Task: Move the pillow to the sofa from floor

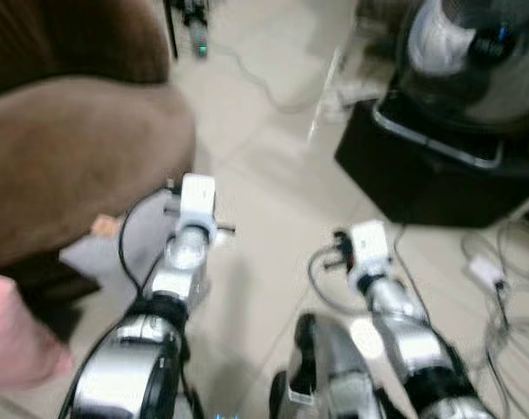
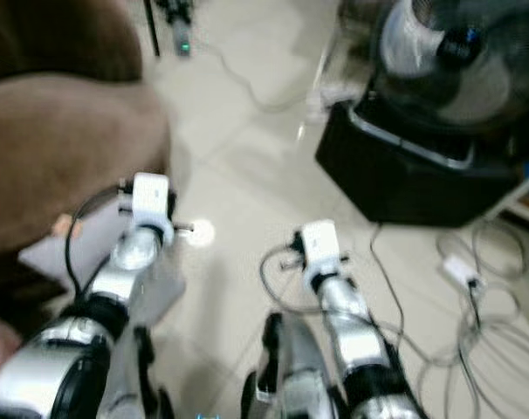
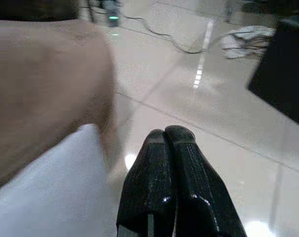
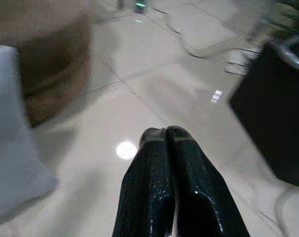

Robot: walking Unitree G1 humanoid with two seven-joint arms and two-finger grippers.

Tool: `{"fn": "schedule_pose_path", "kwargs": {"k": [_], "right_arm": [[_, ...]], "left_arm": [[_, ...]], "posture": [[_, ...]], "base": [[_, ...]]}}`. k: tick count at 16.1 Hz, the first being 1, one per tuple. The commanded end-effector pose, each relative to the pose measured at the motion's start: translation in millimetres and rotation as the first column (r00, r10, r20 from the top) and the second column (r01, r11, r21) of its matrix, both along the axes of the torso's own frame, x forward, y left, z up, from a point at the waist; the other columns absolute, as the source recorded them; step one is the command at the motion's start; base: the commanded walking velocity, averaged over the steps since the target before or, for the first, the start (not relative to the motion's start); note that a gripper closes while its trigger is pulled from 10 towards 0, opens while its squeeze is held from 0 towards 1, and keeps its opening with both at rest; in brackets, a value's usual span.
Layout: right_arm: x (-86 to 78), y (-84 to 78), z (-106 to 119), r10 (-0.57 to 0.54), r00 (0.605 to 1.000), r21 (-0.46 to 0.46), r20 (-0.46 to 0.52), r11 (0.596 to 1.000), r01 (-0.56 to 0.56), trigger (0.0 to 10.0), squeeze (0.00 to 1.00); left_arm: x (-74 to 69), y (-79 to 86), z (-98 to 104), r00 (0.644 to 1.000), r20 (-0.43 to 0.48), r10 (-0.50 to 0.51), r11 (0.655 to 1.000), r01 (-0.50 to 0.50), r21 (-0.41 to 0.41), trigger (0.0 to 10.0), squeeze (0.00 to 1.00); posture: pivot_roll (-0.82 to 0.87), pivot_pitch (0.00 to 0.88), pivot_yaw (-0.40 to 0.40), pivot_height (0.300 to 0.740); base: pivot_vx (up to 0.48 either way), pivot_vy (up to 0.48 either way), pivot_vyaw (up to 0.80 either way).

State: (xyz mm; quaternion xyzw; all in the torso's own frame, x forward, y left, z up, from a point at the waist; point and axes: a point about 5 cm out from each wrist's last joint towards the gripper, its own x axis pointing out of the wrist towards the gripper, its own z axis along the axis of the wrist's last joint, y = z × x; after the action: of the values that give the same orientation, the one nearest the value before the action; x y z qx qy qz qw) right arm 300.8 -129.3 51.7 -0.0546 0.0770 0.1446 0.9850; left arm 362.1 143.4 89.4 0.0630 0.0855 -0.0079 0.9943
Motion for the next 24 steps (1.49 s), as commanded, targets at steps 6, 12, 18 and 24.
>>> {"fn": "schedule_pose_path", "kwargs": {"k": [6, 12, 18, 24], "right_arm": [[-4.1, 7.1, -3.8, 0.045, 0.999, 0.001, -0.027, 0.999, -0.045, 10.0, 0.00], [-3.8, 8.8, -4.7, 0.038, 0.999, -0.001, -0.037, 0.999, -0.038, 10.0, 0.00], [-5.8, 10.1, -3.4, 0.070, 0.997, -0.021, -0.027, 0.997, -0.070, 10.0, 0.00], [-5.0, 8.2, -6.8, 0.031, 0.998, -0.006, -0.055, 0.999, -0.031, 10.0, 0.00]], "left_arm": [[-4.0, 0.3, -6.2, 1.000, -0.026, 0.015, 1.000, -0.015, 0.001, 10.0, 0.00], [-4.8, -2.3, -5.2, 1.000, -0.009, 0.009, 1.000, -0.009, 0.014, 10.0, 0.00], [-6.6, -4.2, -7.0, 0.999, -0.010, 0.045, 0.999, -0.045, 0.011, 10.0, 0.00], [-6.5, -4.9, -7.0, 0.999, -0.006, 0.036, 0.999, -0.036, 0.016, 10.0, 0.00]], "posture": [[-0.09, 0.192, -0.095, 0.569], [-0.09, 0.192, -0.094, 0.569], [-0.09, 0.186, -0.100, 0.569], [-0.08, 0.184, -0.095, 0.569]], "base": [[0.388, 0.000, 0.55], [0.079, 0.000, 0.34], [0.436, 0.000, 0.54], [0.207, -0.040, 0.29]]}}
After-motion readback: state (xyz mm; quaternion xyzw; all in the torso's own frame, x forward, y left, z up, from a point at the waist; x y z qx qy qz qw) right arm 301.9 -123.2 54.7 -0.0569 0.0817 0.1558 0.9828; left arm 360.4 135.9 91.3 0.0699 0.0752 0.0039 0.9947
